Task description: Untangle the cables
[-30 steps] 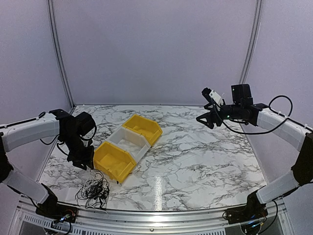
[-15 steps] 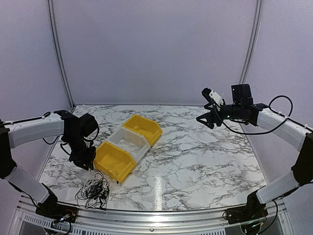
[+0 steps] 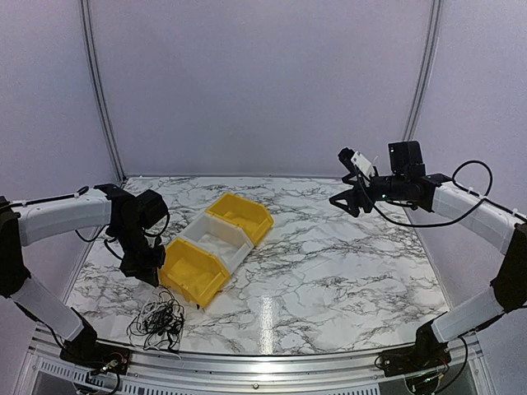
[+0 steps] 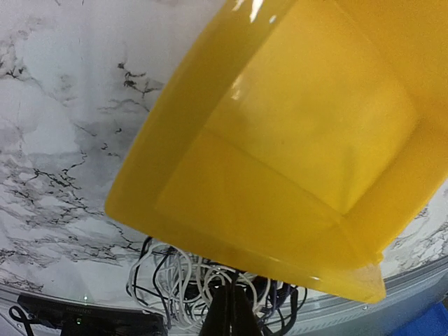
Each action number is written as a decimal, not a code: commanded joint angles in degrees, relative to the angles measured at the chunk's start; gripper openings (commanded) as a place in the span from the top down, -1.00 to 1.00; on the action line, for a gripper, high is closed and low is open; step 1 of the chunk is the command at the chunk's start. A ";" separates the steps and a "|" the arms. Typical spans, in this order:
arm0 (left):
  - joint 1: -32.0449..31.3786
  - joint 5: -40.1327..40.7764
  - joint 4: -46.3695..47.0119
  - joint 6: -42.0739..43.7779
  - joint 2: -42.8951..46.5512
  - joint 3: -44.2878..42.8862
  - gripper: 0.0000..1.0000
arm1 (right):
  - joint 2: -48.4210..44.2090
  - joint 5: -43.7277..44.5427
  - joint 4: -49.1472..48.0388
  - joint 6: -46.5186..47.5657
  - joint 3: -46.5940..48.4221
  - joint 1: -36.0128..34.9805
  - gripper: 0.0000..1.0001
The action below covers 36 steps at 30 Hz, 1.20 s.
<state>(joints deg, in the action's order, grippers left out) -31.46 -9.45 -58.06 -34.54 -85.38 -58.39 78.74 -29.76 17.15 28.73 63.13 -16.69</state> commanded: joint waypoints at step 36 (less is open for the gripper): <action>-2.11 -17.22 23.65 16.85 6.59 -24.72 1.00 | 36.22 -13.09 -16.25 -26.73 38.99 -32.40 -0.05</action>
<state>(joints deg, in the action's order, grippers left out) -33.32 -25.04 -37.04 -17.63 -78.94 -82.67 113.21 -43.22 3.31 4.36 98.91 -48.53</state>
